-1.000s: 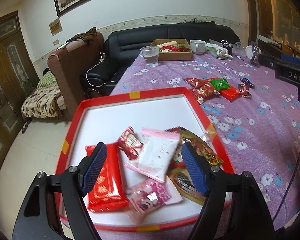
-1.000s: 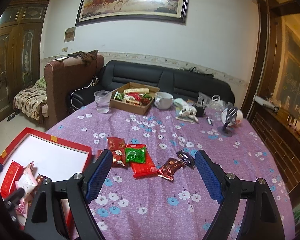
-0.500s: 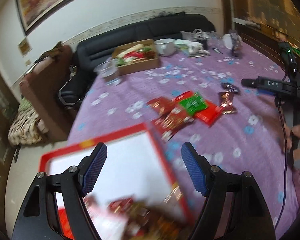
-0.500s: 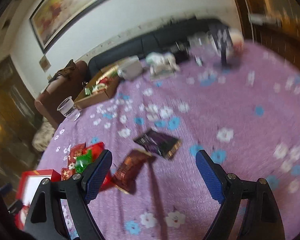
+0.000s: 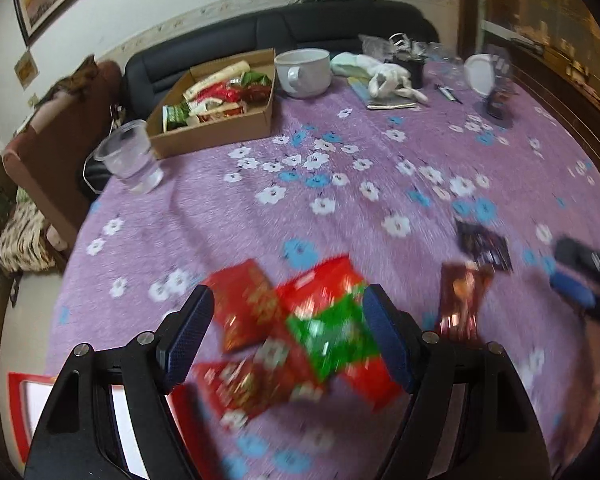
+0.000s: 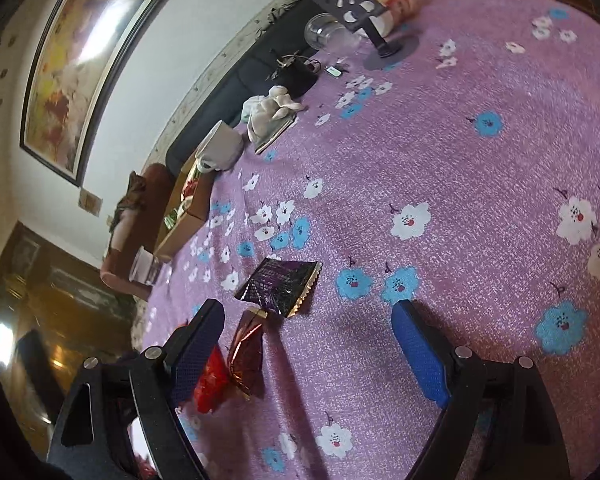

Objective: Organize snacks
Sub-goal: 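Move both grippers back toward the snacks on the tablecloth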

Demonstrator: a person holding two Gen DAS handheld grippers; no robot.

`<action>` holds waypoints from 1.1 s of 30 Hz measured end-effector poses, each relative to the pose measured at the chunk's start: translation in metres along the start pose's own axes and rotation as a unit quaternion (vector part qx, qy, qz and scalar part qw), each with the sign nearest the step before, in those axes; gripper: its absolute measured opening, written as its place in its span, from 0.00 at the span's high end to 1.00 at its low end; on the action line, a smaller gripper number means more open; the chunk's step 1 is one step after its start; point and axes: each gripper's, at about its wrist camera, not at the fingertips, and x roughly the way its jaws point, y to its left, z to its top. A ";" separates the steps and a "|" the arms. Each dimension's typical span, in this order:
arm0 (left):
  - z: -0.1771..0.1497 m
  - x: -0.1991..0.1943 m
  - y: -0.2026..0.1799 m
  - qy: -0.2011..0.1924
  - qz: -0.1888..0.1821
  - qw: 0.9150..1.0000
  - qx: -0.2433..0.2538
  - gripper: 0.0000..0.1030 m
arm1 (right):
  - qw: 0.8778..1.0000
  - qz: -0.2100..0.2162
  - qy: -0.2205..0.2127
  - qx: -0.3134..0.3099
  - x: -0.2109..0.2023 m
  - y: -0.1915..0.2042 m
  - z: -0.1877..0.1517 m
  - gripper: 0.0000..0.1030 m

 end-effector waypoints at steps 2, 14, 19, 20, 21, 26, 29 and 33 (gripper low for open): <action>0.010 0.016 -0.003 0.018 -0.003 1.000 -0.016 0.25 | 1.000 0.003 0.002 0.006 0.001 -0.001 0.001 0.16; -0.010 0.042 -0.033 0.042 -0.068 0.997 -0.013 0.24 | 1.000 0.009 0.010 0.019 0.003 -0.002 0.002 0.16; -0.041 0.009 -0.074 0.036 -0.116 0.990 0.066 0.24 | 1.000 0.003 0.004 0.017 -0.002 -0.003 0.003 0.15; -0.049 0.001 -0.079 0.033 -0.135 0.988 0.074 0.25 | 1.000 0.002 0.002 0.018 -0.004 -0.004 0.004 0.15; -0.058 -0.008 -0.084 0.036 -0.150 0.985 0.081 0.24 | 1.000 0.002 0.001 0.018 -0.005 -0.005 0.004 0.15; -0.085 -0.050 -0.080 0.027 -0.178 0.981 0.076 0.24 | 1.000 -0.001 0.012 0.004 -0.004 -0.003 0.006 0.14; -0.076 -0.064 -0.062 -0.001 -0.140 0.989 0.054 0.24 | 0.999 -0.019 0.033 -0.022 0.001 0.006 0.002 0.14; -0.067 -0.056 -0.054 0.010 -0.105 0.993 0.048 0.24 | 0.993 -0.062 0.059 -0.075 0.004 0.018 -0.003 0.14</action>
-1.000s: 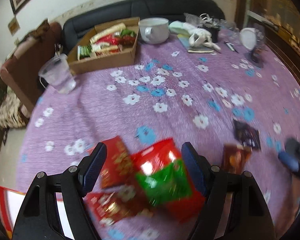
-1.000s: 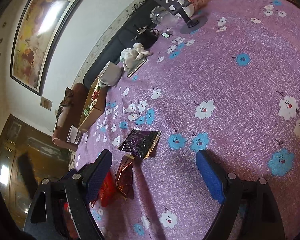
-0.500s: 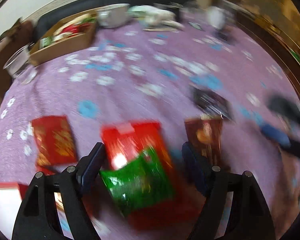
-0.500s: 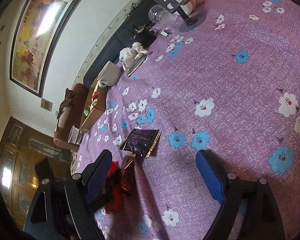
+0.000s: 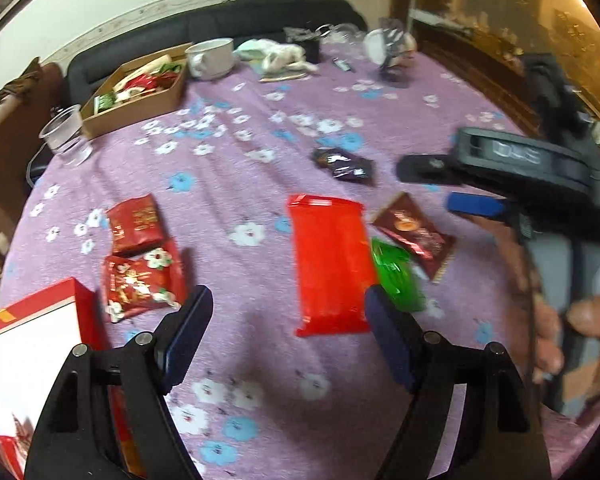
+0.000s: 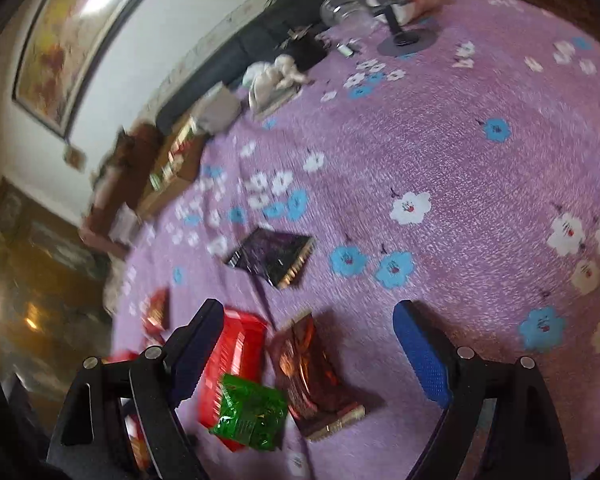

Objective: Organize snacks
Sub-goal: 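Move both grippers back toward the snacks on the tablecloth, then grasp a red packet with left gripper while right grasps a brown coffee candy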

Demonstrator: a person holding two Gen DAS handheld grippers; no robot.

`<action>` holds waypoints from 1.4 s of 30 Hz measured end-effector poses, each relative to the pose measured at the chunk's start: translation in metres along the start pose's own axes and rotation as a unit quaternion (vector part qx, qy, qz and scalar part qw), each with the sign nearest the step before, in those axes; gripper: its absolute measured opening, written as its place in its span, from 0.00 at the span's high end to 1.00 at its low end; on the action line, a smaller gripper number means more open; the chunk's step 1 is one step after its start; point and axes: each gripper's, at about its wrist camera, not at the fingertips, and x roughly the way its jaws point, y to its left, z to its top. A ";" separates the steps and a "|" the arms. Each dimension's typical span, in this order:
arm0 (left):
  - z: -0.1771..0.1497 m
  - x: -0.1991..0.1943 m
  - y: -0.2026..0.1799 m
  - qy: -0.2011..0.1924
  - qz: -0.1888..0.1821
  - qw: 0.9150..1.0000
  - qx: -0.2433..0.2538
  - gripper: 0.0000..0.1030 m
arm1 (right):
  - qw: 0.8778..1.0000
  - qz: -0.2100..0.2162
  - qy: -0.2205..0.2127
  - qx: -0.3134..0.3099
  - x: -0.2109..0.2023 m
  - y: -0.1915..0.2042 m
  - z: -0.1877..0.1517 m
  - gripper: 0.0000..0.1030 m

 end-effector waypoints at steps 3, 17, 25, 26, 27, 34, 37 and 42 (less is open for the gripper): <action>0.001 0.014 -0.003 0.021 0.031 0.999 0.014 0.24 | 1.000 0.014 0.010 -0.007 -0.005 -0.001 0.001 0.14; 0.013 0.036 -0.039 0.045 0.025 0.996 0.073 0.23 | 0.996 -0.013 0.061 -0.067 -0.004 0.000 -0.002 0.20; 0.008 0.050 -0.020 0.064 -0.013 0.997 0.030 0.19 | 0.968 -0.115 0.067 -0.212 0.009 0.033 -0.029 0.22; 0.007 0.049 -0.021 0.060 -0.008 0.997 0.036 0.19 | 0.966 -0.120 0.066 -0.220 0.009 0.033 -0.031 0.25; 0.006 0.048 -0.023 0.056 -0.004 0.997 0.043 0.19 | 0.963 -0.124 0.065 -0.228 0.009 0.034 -0.032 0.26; 0.007 0.042 -0.018 0.056 -0.025 0.997 0.044 0.55 | 0.948 -0.155 0.056 -0.273 0.006 0.033 -0.039 0.44; 0.005 0.042 -0.010 0.051 -0.034 0.998 0.030 0.57 | 0.949 -0.155 0.050 -0.269 0.005 0.030 -0.036 0.51; -0.001 0.037 -0.010 0.044 -0.038 0.998 0.029 0.57 | 0.964 -0.131 0.037 -0.229 0.003 0.022 -0.027 0.61</action>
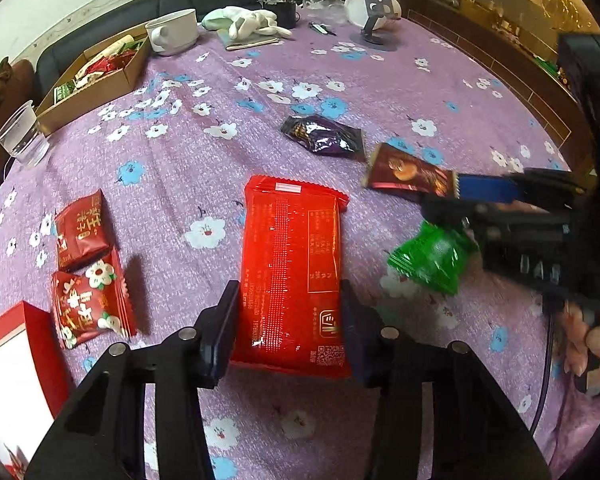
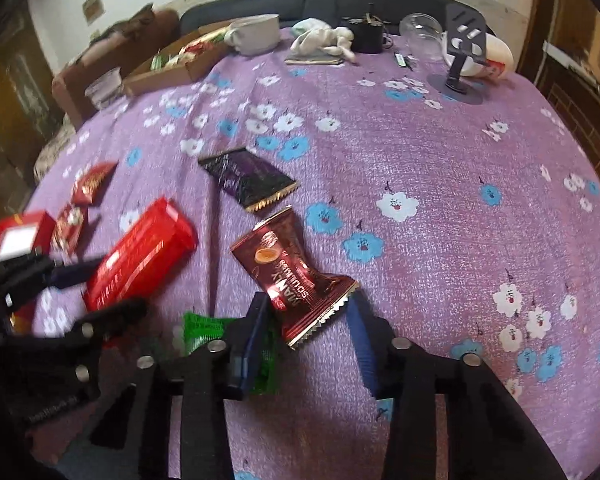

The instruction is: Organize snacks

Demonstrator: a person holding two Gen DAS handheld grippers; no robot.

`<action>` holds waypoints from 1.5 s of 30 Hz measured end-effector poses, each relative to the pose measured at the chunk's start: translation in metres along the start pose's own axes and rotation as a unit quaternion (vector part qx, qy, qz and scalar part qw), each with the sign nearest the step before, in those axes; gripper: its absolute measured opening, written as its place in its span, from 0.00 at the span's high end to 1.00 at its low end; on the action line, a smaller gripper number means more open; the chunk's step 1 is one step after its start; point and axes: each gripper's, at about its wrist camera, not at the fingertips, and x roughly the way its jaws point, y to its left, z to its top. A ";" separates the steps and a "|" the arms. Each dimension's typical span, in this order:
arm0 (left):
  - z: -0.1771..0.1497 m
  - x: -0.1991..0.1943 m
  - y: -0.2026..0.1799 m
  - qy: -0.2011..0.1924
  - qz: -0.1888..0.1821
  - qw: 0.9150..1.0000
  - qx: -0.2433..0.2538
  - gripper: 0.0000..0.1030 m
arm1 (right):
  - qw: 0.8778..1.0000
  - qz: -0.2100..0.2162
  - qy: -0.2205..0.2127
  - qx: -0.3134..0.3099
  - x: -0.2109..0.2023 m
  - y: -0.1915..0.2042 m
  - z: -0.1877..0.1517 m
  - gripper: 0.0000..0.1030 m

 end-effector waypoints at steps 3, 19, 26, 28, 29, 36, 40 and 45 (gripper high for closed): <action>-0.007 -0.007 0.002 -0.006 -0.014 1.000 -0.013 0.57 | 0.998 0.041 -0.006 0.044 0.000 -0.014 0.003 0.64; -0.062 -0.087 0.004 -0.075 -0.023 0.996 -0.050 0.57 | 0.993 0.073 -0.040 0.085 -0.004 -0.022 0.012 0.64; -0.080 -0.094 0.002 -0.073 -0.040 0.995 -0.061 0.57 | 0.995 -0.048 -0.085 -0.024 0.005 0.016 0.015 0.28; -0.085 -0.099 0.002 -0.076 -0.041 0.994 -0.062 0.57 | 0.994 -0.058 -0.082 -0.030 0.014 0.015 0.017 0.28; -0.087 -0.101 0.002 -0.077 -0.043 0.994 -0.062 0.57 | 0.995 -0.060 -0.072 -0.031 0.021 0.014 0.018 0.28; -0.104 -0.122 0.008 -0.088 -0.053 0.992 -0.075 0.57 | 0.997 -0.030 -0.068 -0.001 0.018 -0.003 0.018 0.47; -0.115 -0.137 0.017 -0.102 -0.045 0.991 -0.080 0.57 | 0.998 -0.030 -0.058 0.014 0.011 -0.002 0.013 0.55; -0.130 -0.156 0.034 -0.121 -0.034 0.988 -0.093 0.57 | 0.993 0.039 -0.050 0.097 -0.006 -0.019 -0.007 0.70</action>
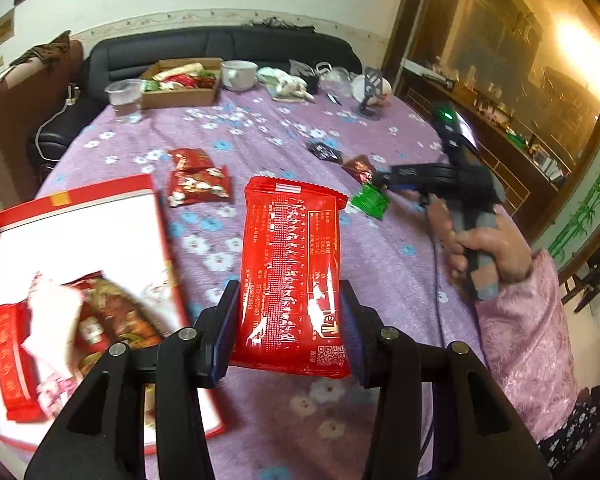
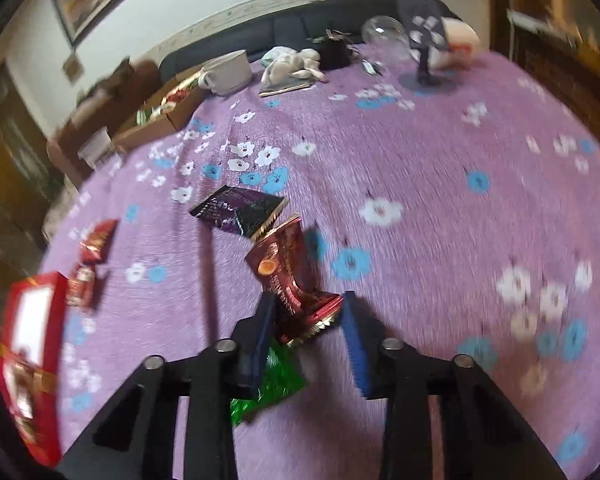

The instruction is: Organize snacks

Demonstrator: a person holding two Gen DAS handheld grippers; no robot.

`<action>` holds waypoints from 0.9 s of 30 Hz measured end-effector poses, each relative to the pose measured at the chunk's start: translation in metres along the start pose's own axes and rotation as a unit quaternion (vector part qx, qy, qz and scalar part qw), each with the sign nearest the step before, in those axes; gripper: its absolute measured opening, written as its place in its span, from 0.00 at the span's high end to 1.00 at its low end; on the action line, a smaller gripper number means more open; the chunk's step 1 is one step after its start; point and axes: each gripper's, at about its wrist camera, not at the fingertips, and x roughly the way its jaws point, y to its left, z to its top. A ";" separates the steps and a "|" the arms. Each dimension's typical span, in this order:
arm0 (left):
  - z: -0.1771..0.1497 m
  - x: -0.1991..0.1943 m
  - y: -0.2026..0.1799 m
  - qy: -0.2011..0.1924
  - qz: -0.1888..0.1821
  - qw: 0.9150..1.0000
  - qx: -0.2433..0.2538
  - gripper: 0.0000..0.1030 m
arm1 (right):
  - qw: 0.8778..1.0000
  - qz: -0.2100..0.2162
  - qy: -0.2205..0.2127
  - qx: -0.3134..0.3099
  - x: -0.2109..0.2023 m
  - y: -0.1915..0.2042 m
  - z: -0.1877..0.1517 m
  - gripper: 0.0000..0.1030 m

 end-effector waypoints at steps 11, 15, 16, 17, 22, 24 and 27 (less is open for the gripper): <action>-0.023 -0.031 0.042 -0.027 0.003 0.999 -0.034 0.57 | 0.996 0.040 0.014 0.073 -0.021 -0.013 -0.040 0.94; -0.028 -0.039 0.048 -0.033 0.001 0.999 -0.039 0.57 | 0.994 0.025 0.002 0.104 -0.025 -0.016 -0.037 0.83; -0.029 -0.041 0.048 -0.035 0.000 0.999 -0.040 0.56 | 0.992 0.027 0.002 0.123 -0.025 -0.019 -0.035 0.64; -0.030 -0.042 0.048 -0.036 -0.002 0.999 -0.041 0.56 | 0.990 0.030 0.004 0.136 -0.025 -0.022 -0.034 0.46; -0.032 -0.044 0.045 -0.037 -0.009 0.999 -0.036 0.57 | 0.984 0.006 0.001 0.179 -0.019 -0.021 -0.017 0.39; -0.033 -0.043 0.044 -0.037 -0.011 0.999 -0.036 0.57 | 0.986 -0.016 0.003 0.168 -0.012 -0.015 -0.011 0.40; -0.034 -0.044 0.047 -0.036 -0.014 0.998 -0.039 0.57 | 0.990 -0.087 0.005 0.112 -0.003 0.003 -0.008 0.71</action>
